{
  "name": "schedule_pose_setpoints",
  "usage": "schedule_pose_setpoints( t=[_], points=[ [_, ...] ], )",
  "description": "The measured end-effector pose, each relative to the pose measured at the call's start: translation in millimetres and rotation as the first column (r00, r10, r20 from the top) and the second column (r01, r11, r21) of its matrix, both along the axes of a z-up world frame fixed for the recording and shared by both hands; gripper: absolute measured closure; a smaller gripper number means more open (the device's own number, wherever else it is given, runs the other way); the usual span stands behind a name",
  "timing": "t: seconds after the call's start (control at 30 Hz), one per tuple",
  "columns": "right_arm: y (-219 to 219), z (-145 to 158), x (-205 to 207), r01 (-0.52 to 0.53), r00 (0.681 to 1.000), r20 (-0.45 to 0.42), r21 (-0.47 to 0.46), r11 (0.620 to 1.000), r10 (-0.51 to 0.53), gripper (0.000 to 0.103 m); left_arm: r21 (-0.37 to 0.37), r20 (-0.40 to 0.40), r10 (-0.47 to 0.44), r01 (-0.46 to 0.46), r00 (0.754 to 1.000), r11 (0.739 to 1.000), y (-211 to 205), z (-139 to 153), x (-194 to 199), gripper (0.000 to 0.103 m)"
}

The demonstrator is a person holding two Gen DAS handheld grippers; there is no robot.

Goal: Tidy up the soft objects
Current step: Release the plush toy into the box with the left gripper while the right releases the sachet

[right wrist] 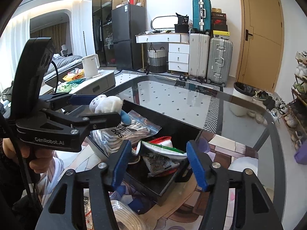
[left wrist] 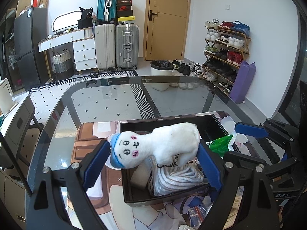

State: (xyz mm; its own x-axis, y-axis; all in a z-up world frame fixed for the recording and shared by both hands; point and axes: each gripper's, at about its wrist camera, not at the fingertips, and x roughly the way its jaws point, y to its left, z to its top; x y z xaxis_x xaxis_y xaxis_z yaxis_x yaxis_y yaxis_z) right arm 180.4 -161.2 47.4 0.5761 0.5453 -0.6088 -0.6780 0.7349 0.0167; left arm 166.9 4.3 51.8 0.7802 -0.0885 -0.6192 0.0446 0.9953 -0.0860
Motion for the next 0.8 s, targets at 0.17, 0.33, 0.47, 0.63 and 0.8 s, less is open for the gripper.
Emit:
schedule_pose_setpoints(
  t=[0.17,0.33,0.47,0.63,0.8],
  points=[
    [-5.8,0.8,-3.4,-0.005,1.0,-0.005,0.005,1.0,0.005,0.025,-0.005,-0.009,-0.011,0.011,1.0,1.0,-2.7,0.8,1.6,0.011],
    [-10.6,-0.9,-8.5,-0.007,1.0,-0.003,0.003,1.0,0.007,0.017,0.005,-0.026,-0.013,0.013,1.0,1.0,-5.9,-0.5,1.3,0.006],
    [-13.7,-2.5,-11.9,0.004,1.0,-0.01,0.007,1.0,-0.004,0.009,0.03,-0.018,-0.016,0.017,1.0,0.999,-10.1,0.5,-3.1,0.003],
    [-19.3,-3.1,-16.6,0.021,1.0,-0.005,0.015,1.0,-0.021,0.003,0.058,0.005,-0.028,0.027,1.0,0.998,-13.6,3.0,-10.8,0.0],
    [-24.6,-2.9,-21.4,0.036,0.999,-0.011,0.03,0.999,-0.036,0.001,0.052,0.013,-0.019,0.019,1.0,0.998,-11.3,5.2,-17.5,0.0]
  ],
)
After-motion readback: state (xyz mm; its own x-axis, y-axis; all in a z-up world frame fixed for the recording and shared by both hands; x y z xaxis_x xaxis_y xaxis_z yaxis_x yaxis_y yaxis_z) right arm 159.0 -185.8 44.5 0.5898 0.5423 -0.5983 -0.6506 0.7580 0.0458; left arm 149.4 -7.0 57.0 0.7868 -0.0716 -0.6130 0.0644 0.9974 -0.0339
